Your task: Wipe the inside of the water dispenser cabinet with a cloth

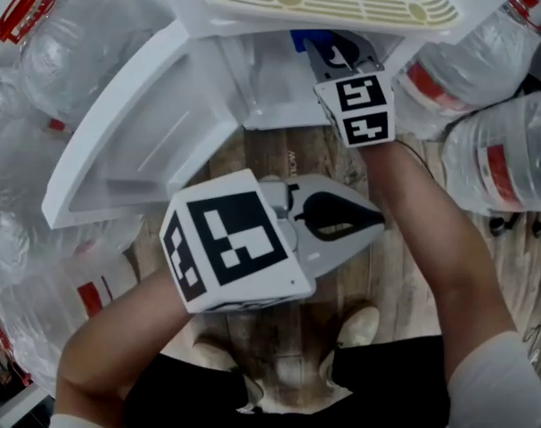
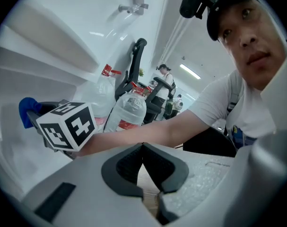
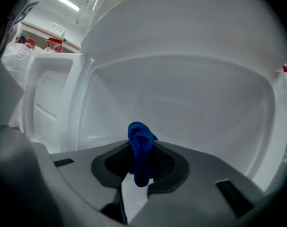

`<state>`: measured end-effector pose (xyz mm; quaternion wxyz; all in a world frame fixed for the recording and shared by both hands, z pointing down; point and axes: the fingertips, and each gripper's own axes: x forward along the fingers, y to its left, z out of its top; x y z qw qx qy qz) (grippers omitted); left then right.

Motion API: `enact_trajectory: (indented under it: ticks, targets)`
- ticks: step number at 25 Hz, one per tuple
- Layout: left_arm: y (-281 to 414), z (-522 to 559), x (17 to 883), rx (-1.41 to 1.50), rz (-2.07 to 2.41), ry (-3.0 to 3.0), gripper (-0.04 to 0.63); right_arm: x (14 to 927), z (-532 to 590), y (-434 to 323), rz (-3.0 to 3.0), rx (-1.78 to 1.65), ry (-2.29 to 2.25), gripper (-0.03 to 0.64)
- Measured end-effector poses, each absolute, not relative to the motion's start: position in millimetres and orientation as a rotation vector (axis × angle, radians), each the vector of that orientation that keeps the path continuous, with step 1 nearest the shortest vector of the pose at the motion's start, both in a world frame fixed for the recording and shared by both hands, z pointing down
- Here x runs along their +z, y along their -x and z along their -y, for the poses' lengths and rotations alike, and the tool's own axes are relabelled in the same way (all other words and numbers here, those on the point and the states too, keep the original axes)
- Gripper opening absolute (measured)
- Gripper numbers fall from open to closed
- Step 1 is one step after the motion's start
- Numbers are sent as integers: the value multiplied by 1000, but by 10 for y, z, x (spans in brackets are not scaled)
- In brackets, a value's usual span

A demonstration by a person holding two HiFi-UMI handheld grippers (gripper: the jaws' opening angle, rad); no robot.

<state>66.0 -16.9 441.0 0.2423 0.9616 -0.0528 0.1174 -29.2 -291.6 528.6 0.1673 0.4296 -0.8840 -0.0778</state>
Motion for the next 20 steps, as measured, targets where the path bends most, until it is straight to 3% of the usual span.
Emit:
enact_trajectory:
  ticks: [20]
  targets:
    - [-501,152,4287,286,202,-2614,0,5070,3576,40,2348,-247,-1659,83]
